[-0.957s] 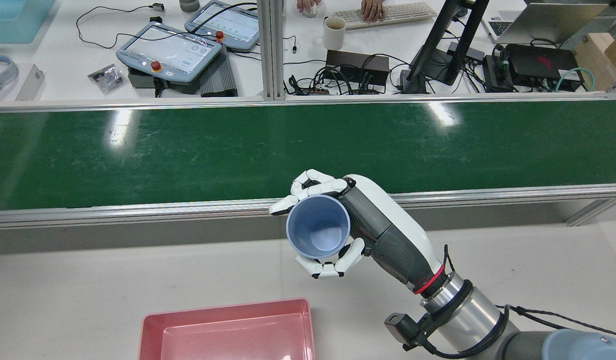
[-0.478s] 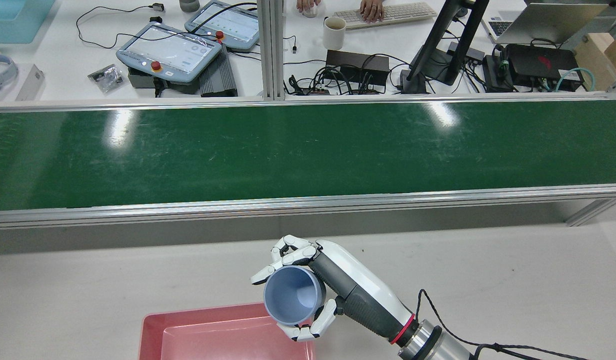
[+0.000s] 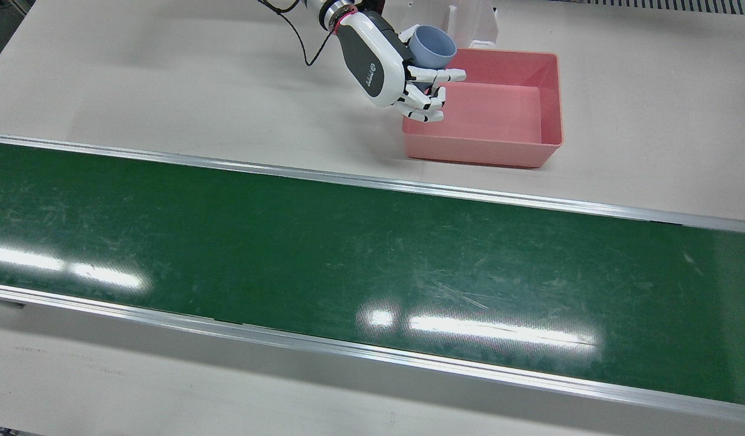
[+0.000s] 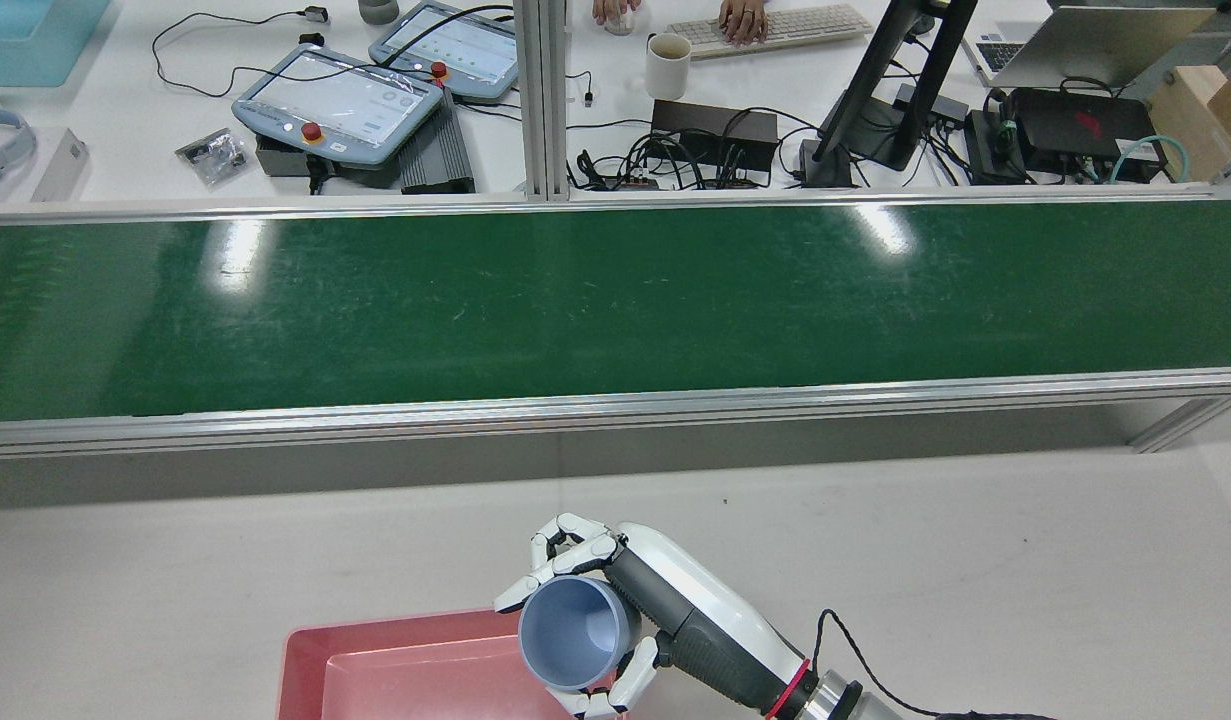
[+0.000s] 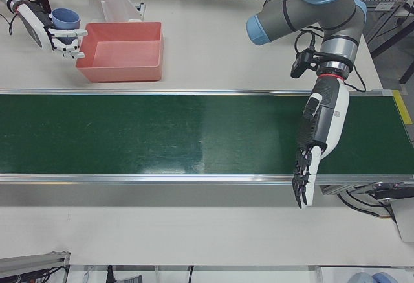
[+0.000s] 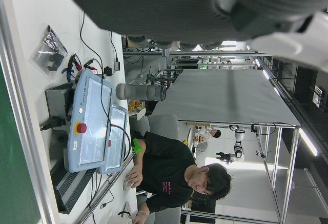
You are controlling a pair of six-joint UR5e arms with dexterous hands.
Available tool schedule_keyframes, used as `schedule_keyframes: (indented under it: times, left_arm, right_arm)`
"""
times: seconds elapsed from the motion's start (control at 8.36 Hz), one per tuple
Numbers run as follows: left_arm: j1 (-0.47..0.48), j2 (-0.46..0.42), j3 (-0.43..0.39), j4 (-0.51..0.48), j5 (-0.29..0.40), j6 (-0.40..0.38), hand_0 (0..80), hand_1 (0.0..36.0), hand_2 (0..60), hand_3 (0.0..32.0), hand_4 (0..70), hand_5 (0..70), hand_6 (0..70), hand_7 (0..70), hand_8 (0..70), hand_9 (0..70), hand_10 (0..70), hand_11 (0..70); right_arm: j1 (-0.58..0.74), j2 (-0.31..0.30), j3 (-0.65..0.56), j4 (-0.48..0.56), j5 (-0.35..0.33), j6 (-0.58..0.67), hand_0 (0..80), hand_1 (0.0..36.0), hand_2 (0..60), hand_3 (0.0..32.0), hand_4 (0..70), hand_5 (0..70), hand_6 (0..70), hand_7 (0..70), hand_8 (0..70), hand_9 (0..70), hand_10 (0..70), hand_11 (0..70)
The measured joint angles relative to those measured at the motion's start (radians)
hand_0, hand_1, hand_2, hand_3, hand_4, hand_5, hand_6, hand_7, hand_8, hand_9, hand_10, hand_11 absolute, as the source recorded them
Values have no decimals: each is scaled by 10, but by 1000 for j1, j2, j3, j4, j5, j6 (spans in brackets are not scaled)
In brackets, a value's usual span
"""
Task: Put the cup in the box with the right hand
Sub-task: 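Lower the cup into the pink box and open the right hand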
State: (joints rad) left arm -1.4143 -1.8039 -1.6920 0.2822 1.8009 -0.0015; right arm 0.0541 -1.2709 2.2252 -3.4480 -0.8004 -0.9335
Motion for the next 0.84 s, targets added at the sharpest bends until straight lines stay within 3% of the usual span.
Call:
schedule_keyframes:
  times: [0.12,0.24,0.48,0.84]
  left_arm:
    - [0,0,0,0,0,0,0,0,0,0,0,0,0,0,0,0,0,0]
    - [0,0,0,0,0,0,0,0,0,0,0,0,0,0,0,0,0,0]
    - [0,0,0,0,0,0,0,0,0,0,0,0,0,0,0,0,0,0]
    - [0,0,0,0,0,0,0,0,0,0,0,0,0,0,0,0,0,0]
  right_arm:
    - [-11,-1,-8,21,-1,-2,475,232,415,0,55,56,43,97,72,128,0,2]
    - [-19,-4,-15,39,-1,-3,481,239,403,0,54,45,8,0,0,0,0,0]
    - [-26,-4,-20,56,-3,0,489,246,359,0,0,50,0,0,0,0,0,0]
    - [-28,-1,-21,59,-7,2,493,241,326,0,0,51,0,0,0,0,0,0]
